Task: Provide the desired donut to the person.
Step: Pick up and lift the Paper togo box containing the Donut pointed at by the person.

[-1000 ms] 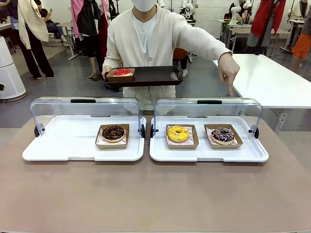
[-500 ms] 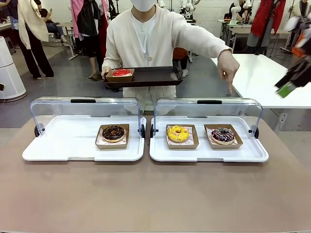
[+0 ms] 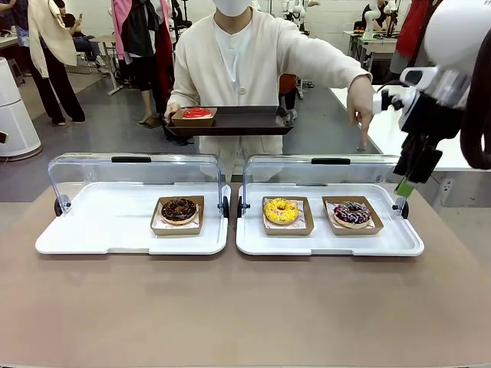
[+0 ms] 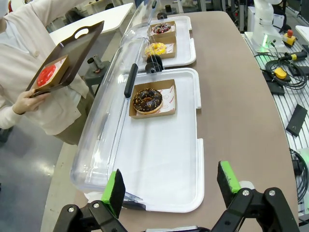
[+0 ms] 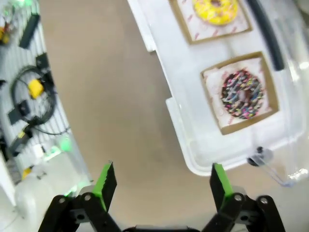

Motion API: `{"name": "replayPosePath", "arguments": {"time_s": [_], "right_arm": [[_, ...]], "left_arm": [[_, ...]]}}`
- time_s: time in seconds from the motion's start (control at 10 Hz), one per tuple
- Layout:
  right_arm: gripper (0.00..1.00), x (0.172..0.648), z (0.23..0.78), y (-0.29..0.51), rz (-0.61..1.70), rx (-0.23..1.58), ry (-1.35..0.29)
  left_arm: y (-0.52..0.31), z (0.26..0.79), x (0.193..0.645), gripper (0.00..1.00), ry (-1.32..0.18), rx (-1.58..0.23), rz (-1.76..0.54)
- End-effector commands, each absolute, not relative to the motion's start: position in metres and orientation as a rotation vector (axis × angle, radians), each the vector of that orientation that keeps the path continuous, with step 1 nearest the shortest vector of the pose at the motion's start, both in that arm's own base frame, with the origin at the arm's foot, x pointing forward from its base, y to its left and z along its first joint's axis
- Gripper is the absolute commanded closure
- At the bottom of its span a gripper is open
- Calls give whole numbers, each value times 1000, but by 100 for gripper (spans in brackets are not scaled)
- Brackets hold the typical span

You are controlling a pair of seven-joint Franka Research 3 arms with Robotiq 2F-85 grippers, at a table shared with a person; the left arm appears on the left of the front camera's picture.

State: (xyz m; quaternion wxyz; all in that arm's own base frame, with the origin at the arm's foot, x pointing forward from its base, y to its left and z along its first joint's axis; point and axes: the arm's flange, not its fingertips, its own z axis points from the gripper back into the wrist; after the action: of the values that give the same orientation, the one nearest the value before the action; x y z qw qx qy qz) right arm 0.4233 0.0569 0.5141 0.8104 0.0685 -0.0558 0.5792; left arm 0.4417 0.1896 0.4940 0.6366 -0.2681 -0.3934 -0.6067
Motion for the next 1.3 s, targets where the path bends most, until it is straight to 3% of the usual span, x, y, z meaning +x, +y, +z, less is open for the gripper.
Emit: {"name": "replayPosePath", "arguments": {"time_s": [0.0, 0.7, 0.9, 1.2], "right_arm": [[0, 422, 500, 56, 1319, 149, -124], [0, 423, 504, 60, 1288, 158, -117], [0, 405, 479, 79, 1467, -35, -112], [0, 412, 433, 65, 1458, -27, -123]], "left_arm": [[190, 497, 442, 0, -912, -620, -1378], [190, 497, 442, 0, -912, -620, -1378], [190, 497, 442, 0, -912, -620, -1378], [190, 497, 442, 0, -912, -620, -1378]]}}
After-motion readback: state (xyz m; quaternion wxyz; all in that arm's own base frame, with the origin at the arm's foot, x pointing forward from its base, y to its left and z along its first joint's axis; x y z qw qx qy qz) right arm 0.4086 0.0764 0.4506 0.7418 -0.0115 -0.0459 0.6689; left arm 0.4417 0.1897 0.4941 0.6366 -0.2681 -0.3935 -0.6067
